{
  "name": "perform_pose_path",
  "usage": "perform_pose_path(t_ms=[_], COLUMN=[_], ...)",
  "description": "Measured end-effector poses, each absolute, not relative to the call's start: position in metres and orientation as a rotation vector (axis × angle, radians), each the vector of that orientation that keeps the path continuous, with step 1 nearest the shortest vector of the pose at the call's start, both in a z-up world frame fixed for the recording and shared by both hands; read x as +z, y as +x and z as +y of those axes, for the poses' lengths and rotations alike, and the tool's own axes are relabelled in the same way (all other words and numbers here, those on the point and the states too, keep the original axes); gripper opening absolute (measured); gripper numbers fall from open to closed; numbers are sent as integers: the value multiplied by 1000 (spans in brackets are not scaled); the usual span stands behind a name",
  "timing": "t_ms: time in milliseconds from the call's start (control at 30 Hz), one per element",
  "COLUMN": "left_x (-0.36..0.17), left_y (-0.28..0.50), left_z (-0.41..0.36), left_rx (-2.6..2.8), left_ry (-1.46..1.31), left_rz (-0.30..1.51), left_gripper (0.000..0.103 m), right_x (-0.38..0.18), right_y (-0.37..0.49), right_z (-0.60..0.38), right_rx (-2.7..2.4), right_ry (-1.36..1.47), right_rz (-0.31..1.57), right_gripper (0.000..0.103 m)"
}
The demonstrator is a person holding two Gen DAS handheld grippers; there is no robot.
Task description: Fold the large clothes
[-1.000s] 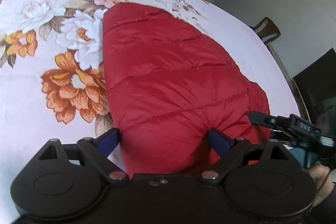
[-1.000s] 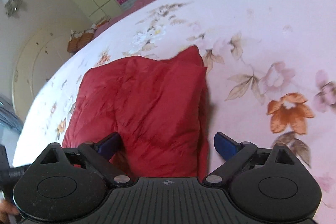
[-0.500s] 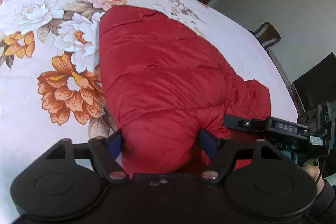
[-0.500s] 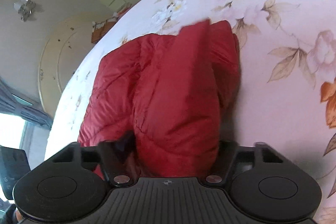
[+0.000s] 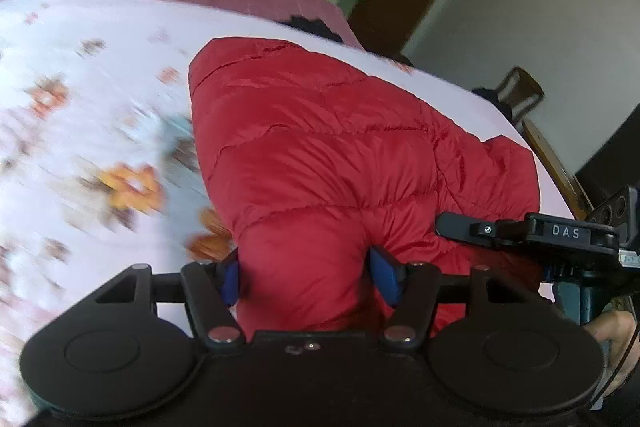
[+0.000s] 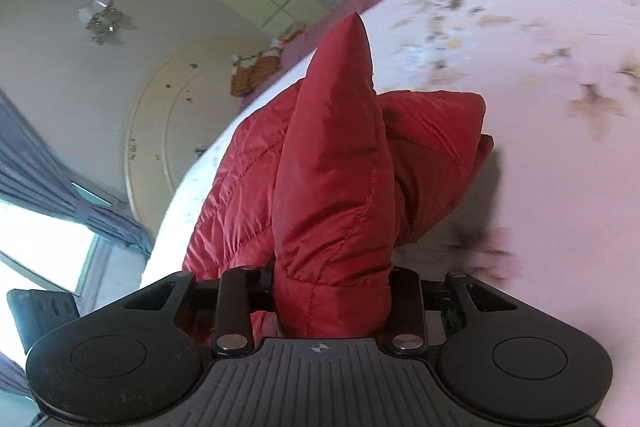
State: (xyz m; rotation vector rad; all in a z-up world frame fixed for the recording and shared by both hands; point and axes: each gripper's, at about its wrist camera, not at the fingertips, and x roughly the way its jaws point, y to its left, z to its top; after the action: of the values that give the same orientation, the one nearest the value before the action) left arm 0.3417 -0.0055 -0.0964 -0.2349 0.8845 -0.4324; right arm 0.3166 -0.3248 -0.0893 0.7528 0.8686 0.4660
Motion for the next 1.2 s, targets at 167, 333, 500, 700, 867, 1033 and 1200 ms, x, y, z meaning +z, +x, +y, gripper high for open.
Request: perform_pose_path(t_ms=[167, 333, 500, 700, 867, 1033, 1200], left_x=[-85, -85, -89, -97, -121, -134, -130], left_y=[353, 377, 403, 426, 443, 441, 436], left_z=[64, 149, 218, 285, 308, 306, 319], left_rx=[-408, -415, -391, -313, -266, -272, -274], left_ry=[-238, -231, -203, -191, -160, -126, -114], left_rz=[840, 824, 836, 830, 842, 823, 814], left_gripper=[61, 61, 61, 61, 62, 69, 70], right_x=[-76, -79, -96, -115, -142, -157, -141], right_y=[343, 359, 384, 423, 447, 455, 442], right_z=[-251, -166, -84, 0, 33, 26, 3], right_rx=[496, 467, 455, 494, 509, 439, 347], right_ry=[739, 757, 796, 789, 780, 760, 749], right_rz=[849, 827, 839, 865, 907, 941, 889], right_gripper=[35, 35, 35, 35, 35, 60, 72])
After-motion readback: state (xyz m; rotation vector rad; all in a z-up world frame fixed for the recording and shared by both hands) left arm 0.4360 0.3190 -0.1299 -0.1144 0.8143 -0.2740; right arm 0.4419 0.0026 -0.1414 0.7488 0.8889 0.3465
